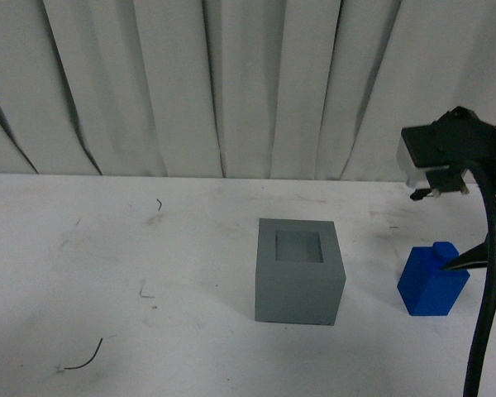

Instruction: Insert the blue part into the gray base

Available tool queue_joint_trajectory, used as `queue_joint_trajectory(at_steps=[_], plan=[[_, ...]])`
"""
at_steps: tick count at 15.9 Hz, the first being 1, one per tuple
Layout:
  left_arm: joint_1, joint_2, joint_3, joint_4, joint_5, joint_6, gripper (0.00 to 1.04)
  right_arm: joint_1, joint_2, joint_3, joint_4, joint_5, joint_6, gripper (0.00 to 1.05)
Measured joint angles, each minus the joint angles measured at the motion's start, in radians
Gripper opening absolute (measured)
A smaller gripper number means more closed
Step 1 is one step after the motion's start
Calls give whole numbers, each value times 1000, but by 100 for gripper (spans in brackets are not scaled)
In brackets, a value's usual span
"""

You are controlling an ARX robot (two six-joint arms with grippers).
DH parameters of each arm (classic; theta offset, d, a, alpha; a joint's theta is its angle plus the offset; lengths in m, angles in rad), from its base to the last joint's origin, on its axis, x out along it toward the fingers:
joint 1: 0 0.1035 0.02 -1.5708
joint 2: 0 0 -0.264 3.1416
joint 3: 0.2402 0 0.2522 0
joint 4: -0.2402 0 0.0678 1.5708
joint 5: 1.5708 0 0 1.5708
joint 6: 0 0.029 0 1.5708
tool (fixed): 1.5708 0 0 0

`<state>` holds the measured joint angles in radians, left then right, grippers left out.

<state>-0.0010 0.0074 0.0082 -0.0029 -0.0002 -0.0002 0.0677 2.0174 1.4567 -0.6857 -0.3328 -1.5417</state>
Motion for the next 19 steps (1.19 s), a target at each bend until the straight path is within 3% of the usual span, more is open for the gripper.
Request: queue_joint_trajectory(at_steps=[3,8,17,19], plan=[[0,0,0,0,0,0,98,25,74,56,-55,108,-97,98],[0,0,0,0,0,0,98,10,137,80,-48,156,-107,98],[0,0,0,0,0,0,98,-3,156,68,-34,142,-89,98],[0,0,0,0,0,0,98,-3,156,68,-34,141,-89,92]])
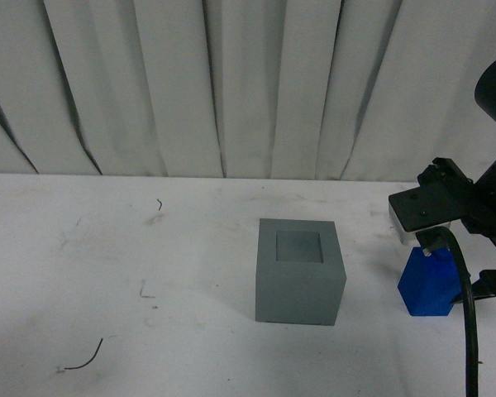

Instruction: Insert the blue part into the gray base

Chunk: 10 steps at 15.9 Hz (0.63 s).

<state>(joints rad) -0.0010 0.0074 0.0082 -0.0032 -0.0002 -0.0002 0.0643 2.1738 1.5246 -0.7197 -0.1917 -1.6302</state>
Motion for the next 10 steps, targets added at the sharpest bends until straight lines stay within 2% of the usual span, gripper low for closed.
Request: queue_joint_trajectory(at_steps=[1,3,4,10], plan=[[0,0,0,0,0,0,98,0,0,0,-10,-2,4,83],[0,0,0,0,0,0,98,-6,0,-4,8,8,1,57],[0,0,0,0,0,0,98,-8,0,-4,2,5,0,49],[0,0,0,0,0,0,98,-21,-1,0,-15,-16,-1,46]])
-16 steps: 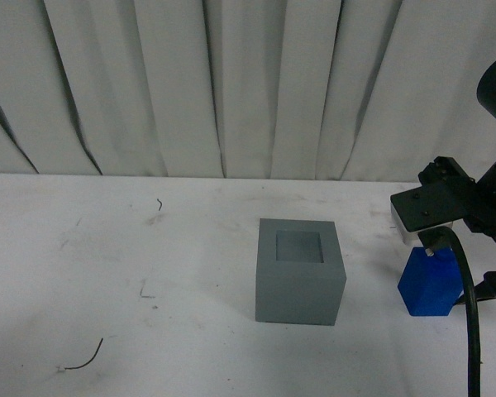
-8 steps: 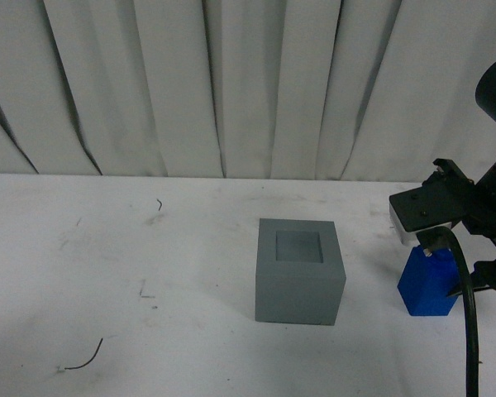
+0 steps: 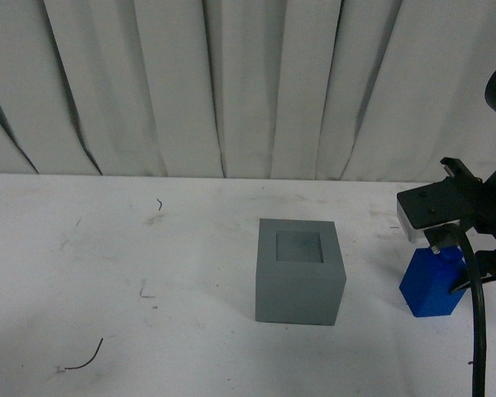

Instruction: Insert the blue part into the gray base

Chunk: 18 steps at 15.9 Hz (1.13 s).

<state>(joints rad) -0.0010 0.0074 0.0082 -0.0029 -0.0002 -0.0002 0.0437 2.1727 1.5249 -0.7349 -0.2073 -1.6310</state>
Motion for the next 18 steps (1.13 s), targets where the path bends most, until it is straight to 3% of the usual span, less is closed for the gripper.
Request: queue_joint_trajectory(at_steps=[8,13,18], plan=[[0,0,0,0,0,0,98,4,-108,135,-183,-66,87,46],[0,0,0,0,0,0,98,105,-121,220,-294,-71,159,46],[0,0,0,0,0,0,98,209,-83,286,-291,-68,271,46]])
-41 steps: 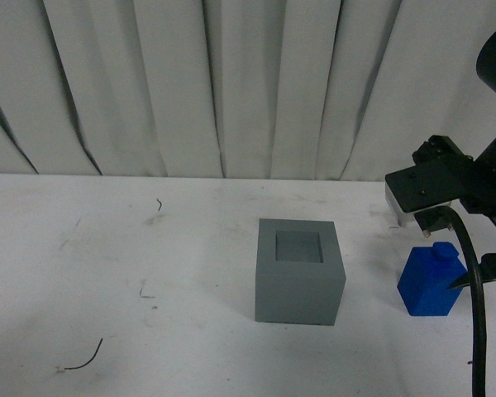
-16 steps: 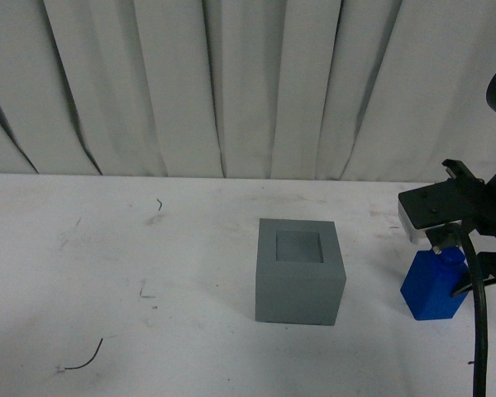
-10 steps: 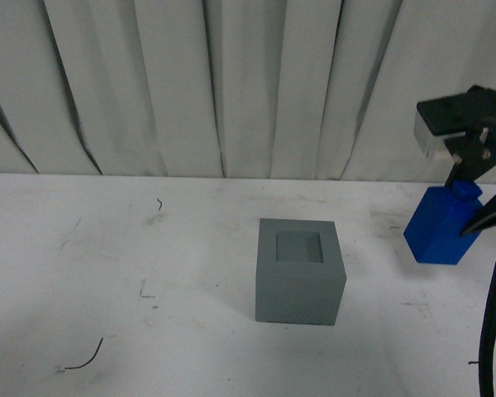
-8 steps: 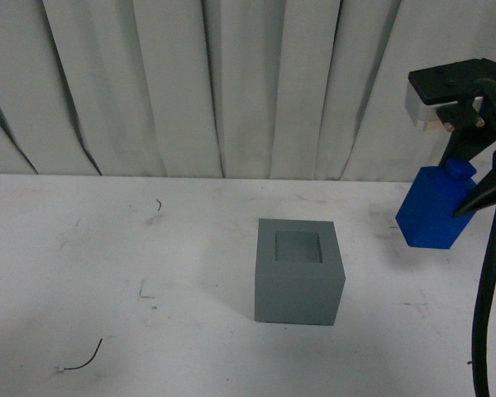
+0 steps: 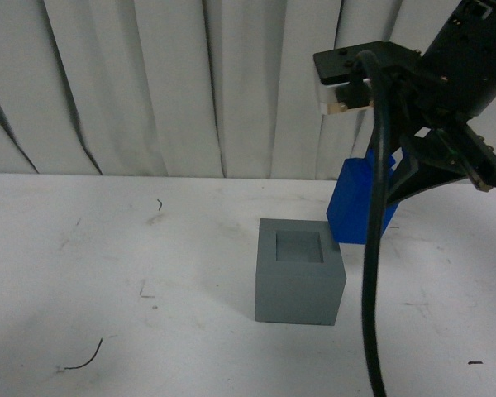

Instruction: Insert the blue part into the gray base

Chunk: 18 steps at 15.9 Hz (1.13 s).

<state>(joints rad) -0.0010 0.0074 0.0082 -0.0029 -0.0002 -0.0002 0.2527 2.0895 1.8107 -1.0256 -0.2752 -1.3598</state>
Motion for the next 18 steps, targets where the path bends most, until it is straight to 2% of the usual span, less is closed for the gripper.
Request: queue_joint_trajectory(at_steps=[3,6,18], plan=[[0,0,0,0,0,0,98,78,57,37,-7,3,75,46],[0,0,0,0,0,0,98,111,89,81,-11,7,130,46],[0,0,0,0,0,0,98,101,133,94,22,70,182,46]])
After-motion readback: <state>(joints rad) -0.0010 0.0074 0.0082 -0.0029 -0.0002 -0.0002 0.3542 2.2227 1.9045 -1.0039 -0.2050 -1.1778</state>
